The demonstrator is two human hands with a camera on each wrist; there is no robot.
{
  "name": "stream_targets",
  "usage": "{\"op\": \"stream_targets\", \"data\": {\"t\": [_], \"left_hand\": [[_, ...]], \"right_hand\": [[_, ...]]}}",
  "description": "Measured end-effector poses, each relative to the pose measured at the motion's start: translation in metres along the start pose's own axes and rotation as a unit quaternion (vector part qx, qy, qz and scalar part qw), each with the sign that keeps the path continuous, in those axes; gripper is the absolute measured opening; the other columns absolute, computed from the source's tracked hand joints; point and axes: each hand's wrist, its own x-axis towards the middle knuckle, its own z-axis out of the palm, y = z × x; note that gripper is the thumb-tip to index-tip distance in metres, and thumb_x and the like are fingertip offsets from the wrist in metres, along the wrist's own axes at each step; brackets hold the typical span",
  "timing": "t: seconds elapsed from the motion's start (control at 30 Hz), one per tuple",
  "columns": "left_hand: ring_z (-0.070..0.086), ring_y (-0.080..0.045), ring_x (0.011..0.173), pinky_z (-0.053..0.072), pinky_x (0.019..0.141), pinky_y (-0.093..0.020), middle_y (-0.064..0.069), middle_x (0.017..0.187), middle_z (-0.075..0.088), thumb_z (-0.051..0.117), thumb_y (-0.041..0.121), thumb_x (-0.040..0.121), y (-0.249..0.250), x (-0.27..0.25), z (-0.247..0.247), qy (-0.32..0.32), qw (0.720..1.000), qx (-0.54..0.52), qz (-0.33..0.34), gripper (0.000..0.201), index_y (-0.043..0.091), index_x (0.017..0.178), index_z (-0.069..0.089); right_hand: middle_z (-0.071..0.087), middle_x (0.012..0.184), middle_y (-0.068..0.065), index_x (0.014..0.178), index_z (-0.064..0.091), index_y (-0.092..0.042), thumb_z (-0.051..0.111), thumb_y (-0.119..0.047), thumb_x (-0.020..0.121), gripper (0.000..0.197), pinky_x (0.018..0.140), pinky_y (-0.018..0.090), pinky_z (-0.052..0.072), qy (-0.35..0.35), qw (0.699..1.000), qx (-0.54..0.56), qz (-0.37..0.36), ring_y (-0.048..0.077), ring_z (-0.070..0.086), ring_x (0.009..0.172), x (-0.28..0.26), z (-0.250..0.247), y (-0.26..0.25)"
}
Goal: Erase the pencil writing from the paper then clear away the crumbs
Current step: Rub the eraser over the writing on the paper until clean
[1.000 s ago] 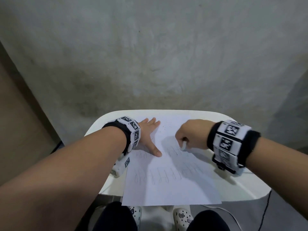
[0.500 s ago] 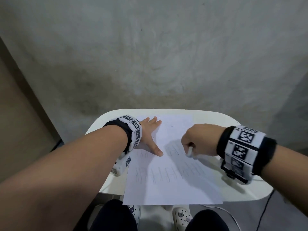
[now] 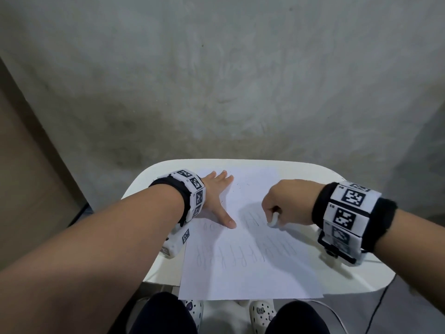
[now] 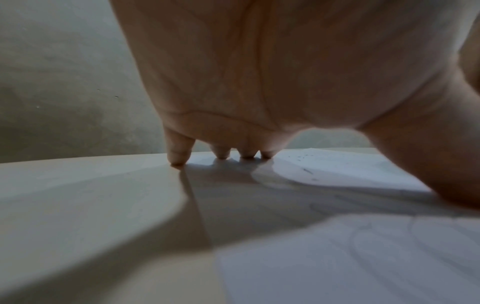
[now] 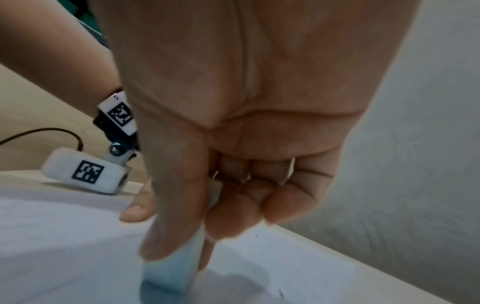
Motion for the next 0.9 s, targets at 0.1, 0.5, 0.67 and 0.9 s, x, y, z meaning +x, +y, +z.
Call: {"op": "stream_targets", "data": {"t": [0.1,0.5,0.67,0.9], "left_hand": [[-0.020,-0.016,0.147,0.001,0.121,-0.048,0.008,0.158,-0.025,0.069,0.073,0.065,0.001,-0.002,0.000,0.005,1.000,-0.004,0.001,0.132,0.026,0.150,-0.021],[-0.020,-0.017,0.148,0.001,0.121,-0.048,0.007,0.159,-0.025,0.069,0.071,0.067,0.001,-0.004,-0.001,0.006,1.000,-0.002,0.002,0.131,0.025,0.151,-0.020],[-0.018,-0.020,0.148,0.000,0.121,-0.046,0.004,0.160,-0.022,0.071,0.069,0.067,0.000,-0.002,-0.001,0.015,1.000,-0.007,0.004,0.132,0.023,0.151,-0.020],[-0.019,-0.018,0.148,0.000,0.120,-0.047,0.006,0.159,-0.023,0.070,0.071,0.065,-0.003,0.001,0.002,0.019,1.000,-0.009,0.005,0.132,0.025,0.151,-0.018]], "right_hand": [[0.067,0.082,-0.008,0.087,0.072,-0.023,0.068,-0.016,0.076,0.014,0.074,0.027,0.048,-0.009,1.000,-0.028,-0.002,0.015,0.059,0.082,0.013,-0.012,-0.008],[0.063,0.082,-0.009,0.090,0.073,-0.023,0.073,-0.020,0.076,0.014,0.071,0.026,0.047,-0.046,0.999,-0.025,-0.003,0.013,0.057,0.079,0.016,-0.012,-0.011],[0.057,0.079,-0.010,0.093,0.070,-0.026,0.070,-0.022,0.079,0.014,0.067,0.024,0.043,0.044,0.999,-0.022,0.002,0.015,0.056,0.083,0.048,-0.019,-0.023],[0.063,0.077,-0.011,0.093,0.074,-0.023,0.072,-0.019,0.078,0.016,0.066,0.023,0.045,-0.053,0.998,-0.040,-0.014,0.011,0.055,0.077,0.021,-0.012,-0.019]]}}
